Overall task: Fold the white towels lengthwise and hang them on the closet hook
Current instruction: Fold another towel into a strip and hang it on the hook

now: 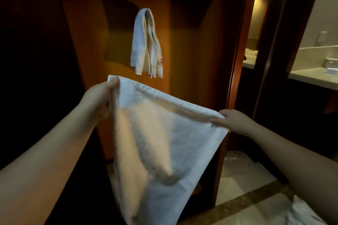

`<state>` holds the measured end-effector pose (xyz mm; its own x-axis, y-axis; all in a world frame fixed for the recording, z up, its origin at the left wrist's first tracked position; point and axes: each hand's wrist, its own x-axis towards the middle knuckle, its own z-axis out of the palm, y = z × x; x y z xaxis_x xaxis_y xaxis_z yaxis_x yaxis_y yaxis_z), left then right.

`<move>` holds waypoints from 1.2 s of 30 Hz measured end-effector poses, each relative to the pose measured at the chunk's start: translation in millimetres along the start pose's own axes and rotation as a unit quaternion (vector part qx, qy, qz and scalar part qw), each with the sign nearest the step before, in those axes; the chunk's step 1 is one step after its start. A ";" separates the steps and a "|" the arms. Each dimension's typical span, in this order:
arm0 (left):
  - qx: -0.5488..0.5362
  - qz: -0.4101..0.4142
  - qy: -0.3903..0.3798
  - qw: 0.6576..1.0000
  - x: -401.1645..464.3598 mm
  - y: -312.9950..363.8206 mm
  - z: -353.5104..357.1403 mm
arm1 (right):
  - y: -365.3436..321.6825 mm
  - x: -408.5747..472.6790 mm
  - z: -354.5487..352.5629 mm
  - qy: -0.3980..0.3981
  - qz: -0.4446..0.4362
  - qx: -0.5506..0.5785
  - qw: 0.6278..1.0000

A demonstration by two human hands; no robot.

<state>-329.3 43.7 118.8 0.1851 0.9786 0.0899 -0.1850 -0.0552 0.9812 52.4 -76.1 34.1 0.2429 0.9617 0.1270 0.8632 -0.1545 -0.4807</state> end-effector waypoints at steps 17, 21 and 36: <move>0.002 -0.030 -0.051 0.998 -38.4 -21.0 72.0 | -119.8 -32.9 -21.3 -0.059 -0.086 0.326 0.940; -0.003 -0.012 -0.107 0.994 -44.0 -25.0 83.3 | -129.5 -35.5 -32.9 -0.128 -0.120 0.383 0.907; -0.020 0.028 -0.207 0.978 -57.3 -9.4 91.0 | -180.9 -51.8 -48.4 0.011 -0.211 0.211 0.954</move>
<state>-250.3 -29.9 120.0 0.5477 0.8093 0.2122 -0.2417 -0.0898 0.9662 -94.9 -108.9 156.5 -0.0738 0.9122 0.4029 0.6318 0.3554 -0.6889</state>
